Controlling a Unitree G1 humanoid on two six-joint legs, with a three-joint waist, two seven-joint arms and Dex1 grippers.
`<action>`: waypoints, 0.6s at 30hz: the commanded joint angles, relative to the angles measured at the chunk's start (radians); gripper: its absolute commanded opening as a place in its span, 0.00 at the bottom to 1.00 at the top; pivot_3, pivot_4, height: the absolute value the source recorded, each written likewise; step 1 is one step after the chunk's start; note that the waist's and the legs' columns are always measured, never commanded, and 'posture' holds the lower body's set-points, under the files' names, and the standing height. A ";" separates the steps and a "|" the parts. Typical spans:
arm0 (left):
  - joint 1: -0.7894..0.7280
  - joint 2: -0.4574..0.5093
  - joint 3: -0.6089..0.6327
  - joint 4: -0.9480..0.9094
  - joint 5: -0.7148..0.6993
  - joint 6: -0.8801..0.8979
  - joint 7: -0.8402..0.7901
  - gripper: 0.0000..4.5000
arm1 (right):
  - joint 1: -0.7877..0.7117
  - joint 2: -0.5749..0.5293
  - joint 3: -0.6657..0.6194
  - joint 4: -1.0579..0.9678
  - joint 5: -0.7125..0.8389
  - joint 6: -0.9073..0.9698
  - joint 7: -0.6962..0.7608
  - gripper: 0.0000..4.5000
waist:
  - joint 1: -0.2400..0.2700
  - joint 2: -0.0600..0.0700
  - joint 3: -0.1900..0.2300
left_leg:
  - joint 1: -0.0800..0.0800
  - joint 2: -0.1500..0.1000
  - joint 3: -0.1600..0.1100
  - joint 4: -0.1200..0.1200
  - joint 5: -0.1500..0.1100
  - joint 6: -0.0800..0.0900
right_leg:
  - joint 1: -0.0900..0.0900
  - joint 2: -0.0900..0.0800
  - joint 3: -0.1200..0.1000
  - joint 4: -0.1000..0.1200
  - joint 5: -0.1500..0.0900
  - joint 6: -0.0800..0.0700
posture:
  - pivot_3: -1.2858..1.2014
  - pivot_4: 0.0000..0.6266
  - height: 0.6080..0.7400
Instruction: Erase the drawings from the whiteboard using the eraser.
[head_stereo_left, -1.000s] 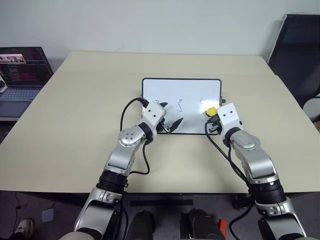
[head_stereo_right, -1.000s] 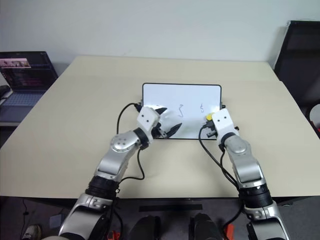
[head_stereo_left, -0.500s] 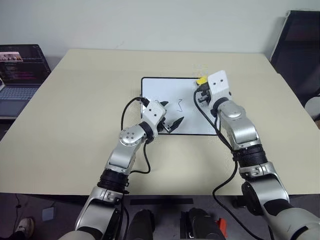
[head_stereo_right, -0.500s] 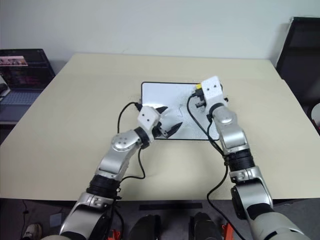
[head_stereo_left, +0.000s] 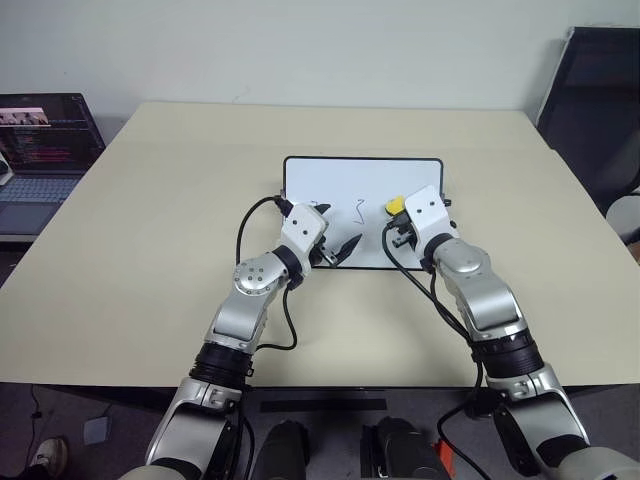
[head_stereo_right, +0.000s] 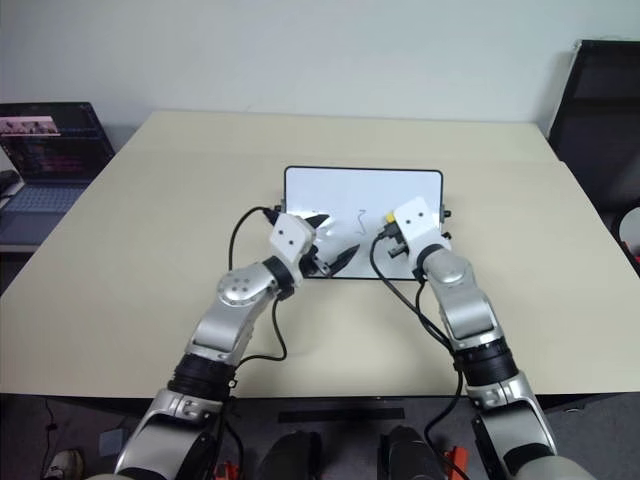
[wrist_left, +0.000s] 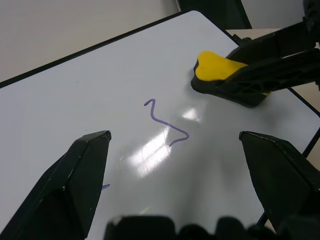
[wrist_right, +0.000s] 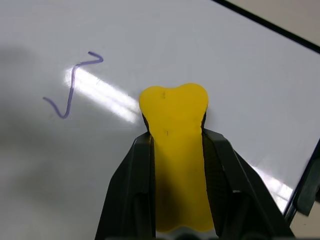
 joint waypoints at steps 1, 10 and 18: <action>-0.009 0.004 0.010 -0.044 -0.007 -0.005 -0.003 1.00 | 0.063 -0.018 -0.029 -0.032 -0.003 0.085 -0.002 0.21 | 0.002 0.000 0.000 | 0.000 0.000 0.000 0.000 0.000 0.000 | 0.000 0.000 0.000 0.000 0.000 0.000 | 0.52 0.24 1.00; -0.010 -0.004 0.001 -0.043 -0.010 -0.002 -0.012 1.00 | 0.129 -0.047 -0.082 -0.102 0.007 0.122 -0.012 0.21 | 0.006 -0.001 0.000 | 0.000 0.000 0.000 0.001 0.000 0.000 | 0.001 0.000 0.000 0.000 -0.002 0.004 | 0.52 0.24 1.00; -0.029 -0.010 0.003 -0.021 -0.006 -0.009 -0.020 1.00 | -0.071 0.025 -0.092 0.040 0.014 -0.032 -0.054 0.21 | -0.006 0.000 0.000 | 0.000 -0.001 0.000 0.003 0.001 0.002 | 0.000 0.001 0.001 0.000 -0.001 0.005 | 0.52 0.24 1.00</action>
